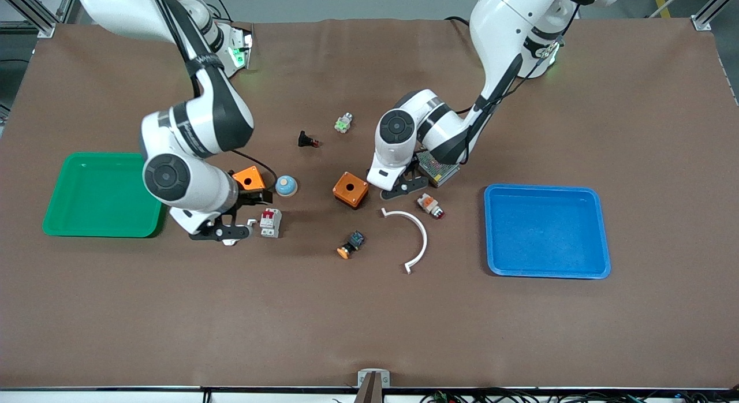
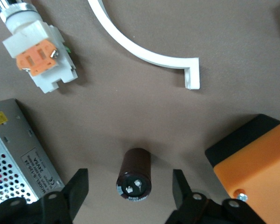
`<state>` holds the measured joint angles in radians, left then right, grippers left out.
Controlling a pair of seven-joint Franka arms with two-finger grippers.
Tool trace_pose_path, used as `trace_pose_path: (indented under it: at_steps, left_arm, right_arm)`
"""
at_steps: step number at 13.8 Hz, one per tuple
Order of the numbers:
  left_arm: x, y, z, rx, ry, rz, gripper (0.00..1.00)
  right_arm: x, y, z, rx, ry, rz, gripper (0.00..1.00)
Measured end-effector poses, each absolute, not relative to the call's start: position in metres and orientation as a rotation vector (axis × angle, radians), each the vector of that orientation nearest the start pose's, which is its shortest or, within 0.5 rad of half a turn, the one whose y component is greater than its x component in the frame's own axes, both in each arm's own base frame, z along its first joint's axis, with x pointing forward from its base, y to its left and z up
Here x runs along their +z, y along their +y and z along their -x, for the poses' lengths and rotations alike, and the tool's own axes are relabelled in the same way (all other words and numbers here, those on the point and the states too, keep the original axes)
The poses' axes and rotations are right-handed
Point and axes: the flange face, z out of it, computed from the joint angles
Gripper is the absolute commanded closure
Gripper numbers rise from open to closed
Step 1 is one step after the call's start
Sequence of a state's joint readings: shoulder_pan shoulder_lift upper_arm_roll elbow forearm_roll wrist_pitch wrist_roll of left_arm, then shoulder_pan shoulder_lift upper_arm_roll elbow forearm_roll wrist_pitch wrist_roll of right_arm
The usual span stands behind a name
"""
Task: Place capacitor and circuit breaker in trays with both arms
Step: 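Grasp the capacitor with the left gripper while the right gripper grasps the breaker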
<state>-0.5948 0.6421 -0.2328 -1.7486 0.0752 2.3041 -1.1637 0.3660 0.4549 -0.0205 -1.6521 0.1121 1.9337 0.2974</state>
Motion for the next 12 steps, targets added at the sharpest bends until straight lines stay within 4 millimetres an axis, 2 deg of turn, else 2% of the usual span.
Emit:
trace_pose_path:
  at_steps: [3,5,8,9,10,11,12]
  left_arm:
    - [0.2,-0.476,-0.453,0.178,-0.5,3.082,0.4]
    - [0.199,-0.477,-0.452,0.173,-0.491,3.081,0.4]
    - [0.197,-0.482,-0.446,0.173,-0.501,3.074,0.4]
    - [0.196,-0.484,-0.443,0.174,-0.502,3.072,0.47]
    - [0.195,-0.486,-0.441,0.175,-0.502,3.07,0.58]
    - [0.194,-0.486,-0.44,0.176,-0.501,3.069,0.7]
    - [0.193,-0.486,-0.44,0.175,-0.499,3.068,0.77]
  right_arm:
    - [0.282,0.22,-0.621,0.239,0.054,3.094,0.02]
    - [0.253,0.215,-0.621,0.221,0.072,3.098,0.03]
    - [0.239,0.216,-0.618,0.239,0.085,3.094,0.03]
    - [0.237,0.218,-0.618,0.246,0.094,3.084,0.04]
    - [0.234,0.219,-0.617,0.25,0.096,3.08,0.06]
    - [0.232,0.222,-0.616,0.255,0.096,3.077,0.1]
    - [0.231,0.223,-0.615,0.259,0.096,3.076,0.16]
